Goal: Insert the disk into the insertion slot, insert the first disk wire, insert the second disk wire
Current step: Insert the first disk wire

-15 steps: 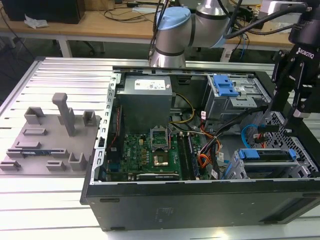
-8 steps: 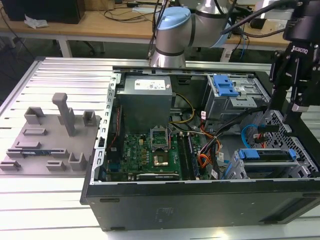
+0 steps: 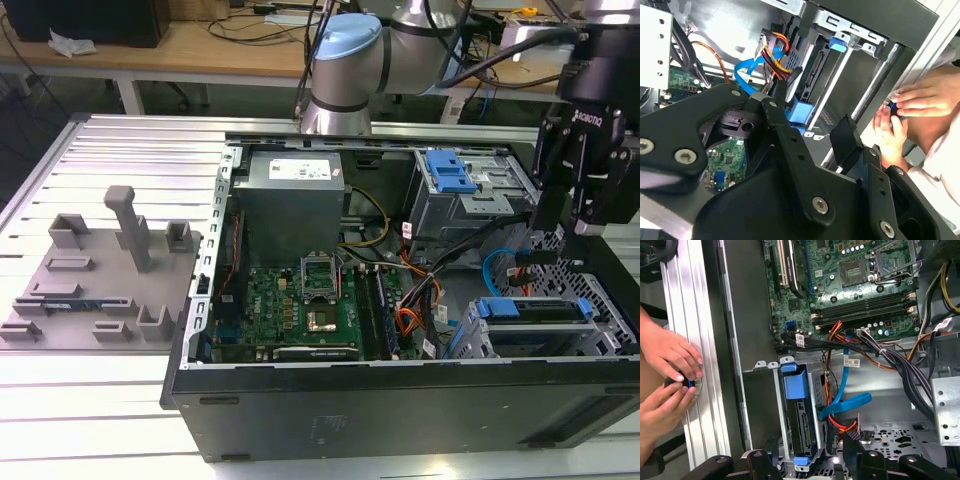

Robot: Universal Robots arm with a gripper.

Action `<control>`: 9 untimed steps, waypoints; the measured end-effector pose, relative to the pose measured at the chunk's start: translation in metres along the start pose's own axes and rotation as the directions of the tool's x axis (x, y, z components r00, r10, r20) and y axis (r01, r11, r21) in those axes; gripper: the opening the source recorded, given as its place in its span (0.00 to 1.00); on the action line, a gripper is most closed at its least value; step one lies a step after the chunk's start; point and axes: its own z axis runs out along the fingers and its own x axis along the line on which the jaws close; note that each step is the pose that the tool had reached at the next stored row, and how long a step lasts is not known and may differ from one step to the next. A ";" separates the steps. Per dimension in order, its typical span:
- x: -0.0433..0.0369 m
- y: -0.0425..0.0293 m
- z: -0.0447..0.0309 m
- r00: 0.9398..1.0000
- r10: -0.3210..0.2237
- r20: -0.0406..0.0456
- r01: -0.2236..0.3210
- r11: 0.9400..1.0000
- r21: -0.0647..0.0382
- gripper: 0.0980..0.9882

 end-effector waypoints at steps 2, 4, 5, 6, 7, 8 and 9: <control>-0.0015 0.0000 0.0021 1.000 -0.016 0.000 0.016 1.000 0.014 0.59; -0.0046 0.0004 0.0033 0.999 -0.040 0.000 0.040 0.999 0.037 0.59; -0.0072 0.0008 0.0033 0.999 -0.042 -0.001 0.042 0.998 0.043 0.59; -0.0093 0.0012 0.0032 0.999 -0.041 -0.003 0.041 0.998 0.046 0.59; -0.0122 0.0019 0.0029 0.999 -0.040 -0.005 0.040 0.998 0.050 0.59; -0.0162 0.0029 0.0027 0.999 -0.039 -0.009 0.039 0.998 0.054 0.59; -0.0174 0.0035 0.0027 0.999 -0.038 -0.013 0.039 0.998 0.055 0.59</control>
